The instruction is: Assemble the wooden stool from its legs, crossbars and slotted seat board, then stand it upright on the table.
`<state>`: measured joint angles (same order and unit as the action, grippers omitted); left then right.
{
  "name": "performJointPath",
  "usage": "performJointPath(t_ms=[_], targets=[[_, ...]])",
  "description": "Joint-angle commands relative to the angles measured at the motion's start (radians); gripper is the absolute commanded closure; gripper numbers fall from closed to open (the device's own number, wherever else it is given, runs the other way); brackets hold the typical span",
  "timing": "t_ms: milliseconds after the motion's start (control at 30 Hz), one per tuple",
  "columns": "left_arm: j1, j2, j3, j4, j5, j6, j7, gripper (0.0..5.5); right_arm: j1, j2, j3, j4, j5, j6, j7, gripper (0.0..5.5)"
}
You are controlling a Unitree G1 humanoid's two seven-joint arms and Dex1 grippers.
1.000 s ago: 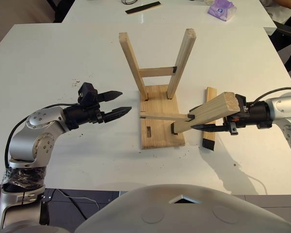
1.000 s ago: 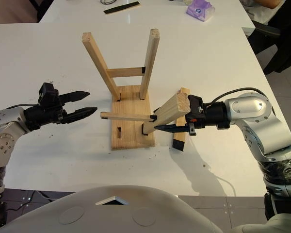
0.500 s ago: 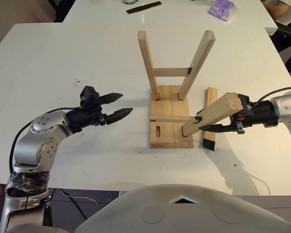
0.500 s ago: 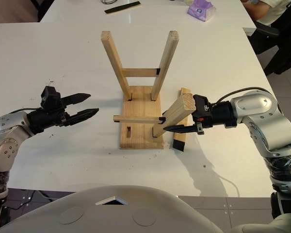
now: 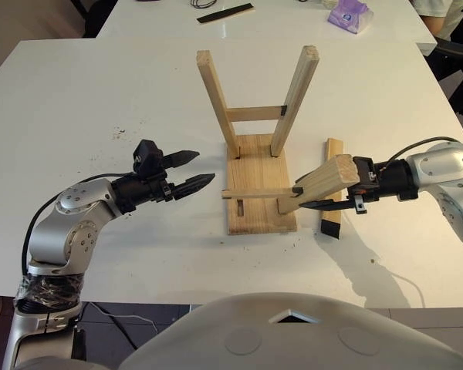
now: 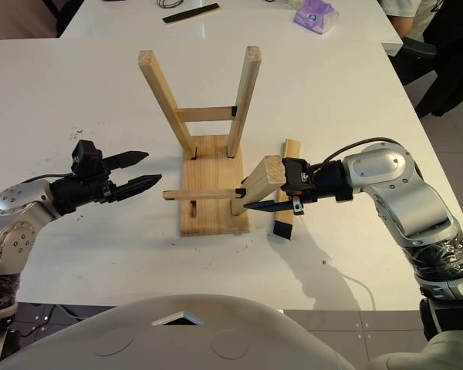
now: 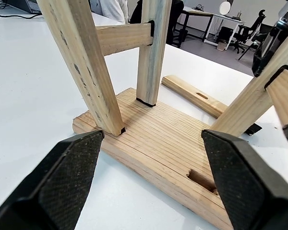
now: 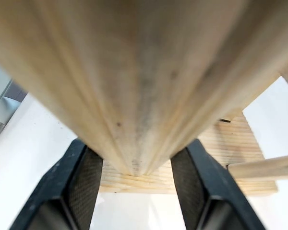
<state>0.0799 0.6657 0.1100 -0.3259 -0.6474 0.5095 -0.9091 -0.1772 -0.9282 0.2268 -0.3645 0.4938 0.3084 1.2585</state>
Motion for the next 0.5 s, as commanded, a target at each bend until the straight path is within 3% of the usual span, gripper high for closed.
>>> performJointPath(t_ms=[33,167,300,333,433,500], targets=[[0.002,-0.012,-0.015,-0.006,0.017,-0.004,0.012,1.73,0.045,-0.006,0.103,0.043,-0.003,0.144,0.054,3.47],[-0.005,-0.021,-0.026,-0.005,0.024,-0.003,0.014,1.73,0.029,0.008,0.130,0.117,-0.027,0.141,0.054,3.47],[-0.003,-0.022,-0.026,-0.001,0.026,-0.006,0.013,1.73,0.007,0.037,0.073,0.084,-0.004,0.127,-0.014,3.47],[0.002,-0.024,-0.026,-0.002,0.028,-0.009,0.015,1.73,0.001,0.043,0.061,0.077,-0.009,0.115,-0.032,3.11],[0.016,-0.030,-0.027,-0.006,0.035,-0.014,0.025,1.73,-0.003,0.031,0.046,0.058,-0.083,0.080,-0.084,2.67],[0.025,-0.034,-0.026,-0.011,0.038,-0.015,0.030,1.73,0.023,-0.025,0.080,0.061,-0.238,0.039,-0.122,2.37]])
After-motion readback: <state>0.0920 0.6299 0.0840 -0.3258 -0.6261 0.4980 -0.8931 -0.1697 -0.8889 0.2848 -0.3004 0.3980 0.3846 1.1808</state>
